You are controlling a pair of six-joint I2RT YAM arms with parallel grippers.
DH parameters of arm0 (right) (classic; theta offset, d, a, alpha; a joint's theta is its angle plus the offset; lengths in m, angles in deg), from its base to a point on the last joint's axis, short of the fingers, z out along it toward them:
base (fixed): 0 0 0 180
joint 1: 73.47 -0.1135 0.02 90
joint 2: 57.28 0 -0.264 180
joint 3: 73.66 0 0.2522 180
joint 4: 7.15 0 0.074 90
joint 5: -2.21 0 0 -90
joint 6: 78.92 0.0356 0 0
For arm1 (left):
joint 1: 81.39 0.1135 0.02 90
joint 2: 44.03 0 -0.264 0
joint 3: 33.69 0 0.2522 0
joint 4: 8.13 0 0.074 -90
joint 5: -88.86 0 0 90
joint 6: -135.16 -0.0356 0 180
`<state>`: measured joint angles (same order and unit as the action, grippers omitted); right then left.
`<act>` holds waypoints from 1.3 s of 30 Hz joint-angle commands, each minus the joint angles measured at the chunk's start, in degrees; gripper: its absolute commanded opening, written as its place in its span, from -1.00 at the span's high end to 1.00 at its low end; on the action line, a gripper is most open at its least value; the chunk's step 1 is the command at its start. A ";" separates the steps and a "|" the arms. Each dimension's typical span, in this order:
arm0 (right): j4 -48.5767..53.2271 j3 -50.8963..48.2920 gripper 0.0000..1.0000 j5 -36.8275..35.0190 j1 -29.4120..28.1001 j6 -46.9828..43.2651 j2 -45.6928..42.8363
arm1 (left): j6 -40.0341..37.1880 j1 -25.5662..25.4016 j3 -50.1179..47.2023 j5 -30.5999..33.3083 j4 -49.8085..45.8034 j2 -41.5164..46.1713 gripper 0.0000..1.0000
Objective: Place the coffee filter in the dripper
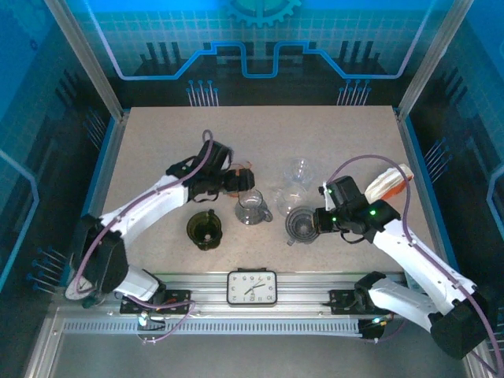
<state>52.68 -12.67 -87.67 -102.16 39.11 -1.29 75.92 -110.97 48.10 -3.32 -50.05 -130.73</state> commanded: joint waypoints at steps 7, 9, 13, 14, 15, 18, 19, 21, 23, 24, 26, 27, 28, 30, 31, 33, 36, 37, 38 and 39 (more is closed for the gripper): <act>2.22 1.07 1.00 1.20 0.59 -1.22 -1.97 | -4.85 -2.83 15.88 -4.17 2.12 -12.59 -0.69; 2.36 0.64 1.00 1.20 0.56 -1.31 -2.69 | -4.73 -3.19 18.26 -5.69 2.03 -15.70 -0.68; 2.80 -0.02 1.00 1.20 0.65 -1.37 -3.90 | -5.35 -4.05 21.17 -5.95 0.72 -20.03 -0.68; 2.87 -0.07 1.00 1.19 0.72 -1.40 -4.12 | -5.36 -4.15 21.55 -5.99 0.42 -20.94 -0.68; 2.96 -0.14 1.00 1.20 0.74 -1.44 -4.22 | -5.38 -4.33 21.77 -5.92 0.02 -21.45 -0.67; 3.07 -0.02 1.00 1.20 0.99 -1.58 -4.72 | -5.45 -4.78 21.11 -5.31 -0.98 -21.70 -0.66; 3.15 0.10 1.00 1.20 1.06 -1.65 -4.84 | -5.51 -4.93 20.40 -5.21 -1.25 -21.31 -0.66; 3.24 0.40 1.00 1.20 1.34 -1.75 -5.07 | -5.63 -5.30 18.95 -4.95 -2.20 -20.57 -0.66; 3.23 0.84 1.00 1.19 1.64 -1.88 -5.35 | -5.40 -5.68 16.68 -4.78 -2.80 -19.49 -0.64; 3.24 1.04 1.00 1.20 1.75 -2.00 -5.45 | -5.12 -5.74 15.56 -4.77 -2.90 -18.95 -0.63; 3.16 1.64 1.00 1.19 2.08 -2.13 -5.44 | -4.25 -5.92 12.51 -5.09 -1.80 -16.99 -0.62; 3.16 1.85 1.00 1.12 2.12 -2.19 -5.41 | -3.78 -6.10 11.43 -5.27 -1.22 -15.89 -0.63; 3.11 2.06 1.00 1.11 2.14 -2.25 -5.41 | -3.24 -6.18 10.12 -5.46 -0.86 -15.11 -0.62; 3.05 2.43 1.00 1.19 2.28 -2.19 -5.23 | -2.36 -6.28 8.29 -5.65 -0.84 -13.96 -0.62; 3.11 2.59 1.00 1.37 2.32 -2.12 -5.32 | -1.83 -6.39 7.37 -5.81 -0.61 -13.26 -0.62; 2.98 2.84 1.00 1.52 2.41 -2.10 -5.36 | -1.05 -6.52 5.70 -6.09 0.37 -11.91 -0.62; 2.81 2.86 1.00 2.54 2.42 -1.75 -5.03 | 0.09 -6.54 5.05 -6.79 1.21 -10.25 -0.63; 2.75 2.87 1.00 3.15 2.41 -1.59 -4.84 | 0.69 -6.54 5.11 -7.25 1.64 -9.68 -0.63; 2.55 4.68 1.00 3.83 2.41 -1.37 -4.63 | 1.23 -6.54 5.33 -7.88 2.15 -8.86 -0.64; 2.46 5.11 1.00 4.47 2.43 -1.25 -4.41 | 1.60 -6.54 5.46 -8.15 2.48 -8.06 -0.64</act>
<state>55.59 -10.99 -86.16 -100.39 37.60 -5.66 75.24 -116.98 53.80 -8.82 -49.48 -142.38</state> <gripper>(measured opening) 0.081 0.819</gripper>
